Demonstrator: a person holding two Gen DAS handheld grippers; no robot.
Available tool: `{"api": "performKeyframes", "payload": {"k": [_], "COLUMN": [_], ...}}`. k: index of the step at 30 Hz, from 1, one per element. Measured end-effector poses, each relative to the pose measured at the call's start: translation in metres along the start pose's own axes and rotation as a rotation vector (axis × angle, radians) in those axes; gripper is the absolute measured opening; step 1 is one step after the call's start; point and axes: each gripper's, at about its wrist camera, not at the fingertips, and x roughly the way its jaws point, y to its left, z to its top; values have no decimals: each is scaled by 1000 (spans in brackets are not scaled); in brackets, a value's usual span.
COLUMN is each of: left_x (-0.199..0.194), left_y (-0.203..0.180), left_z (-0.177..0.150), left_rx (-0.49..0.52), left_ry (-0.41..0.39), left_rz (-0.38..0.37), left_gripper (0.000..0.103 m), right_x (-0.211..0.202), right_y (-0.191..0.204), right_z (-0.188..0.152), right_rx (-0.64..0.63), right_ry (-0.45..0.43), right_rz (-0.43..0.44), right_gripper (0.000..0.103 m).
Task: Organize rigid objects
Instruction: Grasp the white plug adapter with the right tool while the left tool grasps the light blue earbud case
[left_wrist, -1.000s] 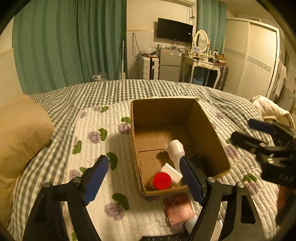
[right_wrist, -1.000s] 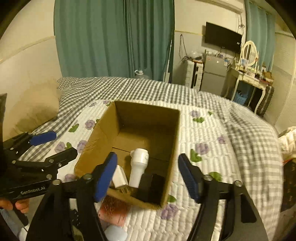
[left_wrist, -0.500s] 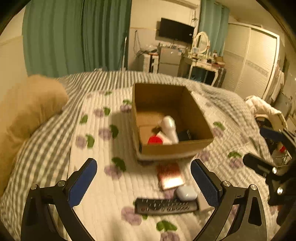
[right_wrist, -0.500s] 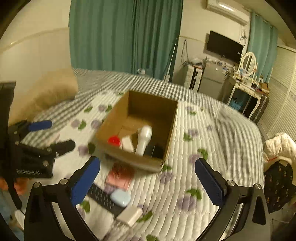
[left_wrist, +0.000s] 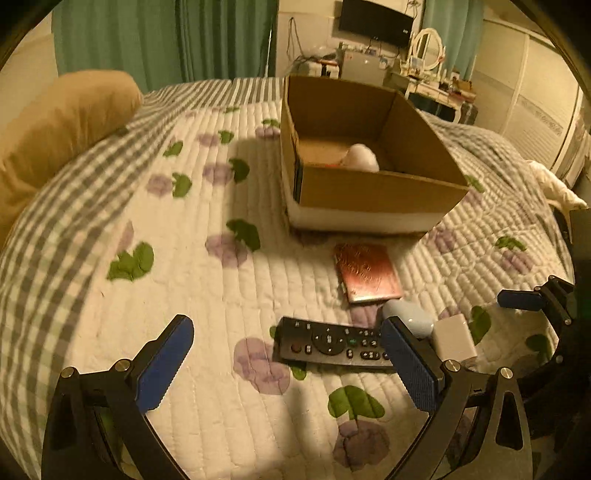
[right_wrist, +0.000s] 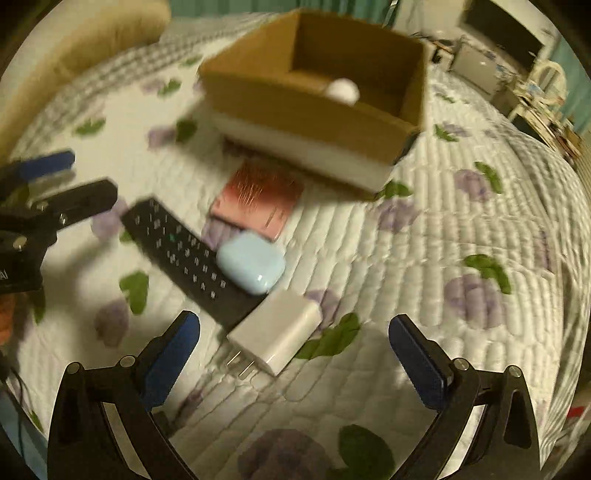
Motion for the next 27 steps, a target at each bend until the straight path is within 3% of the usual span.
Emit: {"api": "performKeyframes", "payload": {"k": [4,10,12,13,14,20,27], "left_x": [5,11,13,13,14,16,29], "left_y": [-3,-8,-10,-11,-12,-26,-67], "left_z": [-4,-6,-7,-7,-7,-6,-6], "left_rx": [4,11,18,21,26,75,123], "left_ry": [19,36,42,45,46,45,39], "left_rz": [3,7,8,8,7,15,-29], "left_gripper": [103,103,103,103,103,103,103], "right_x": [20,41,42,40,37,-4,-30], "right_y": [5,4,8,9,10,-1,-36], "right_z": [1,8,9,8,7,-1,8], "right_rx": [-47,-68,-85,-89,-87,-14,44], "right_ry": [81,161,162,155,143,-11,-78], "right_rz": [21,68,64,57,51,63,2], "right_gripper": [80,78,69,62,62,62,62]}}
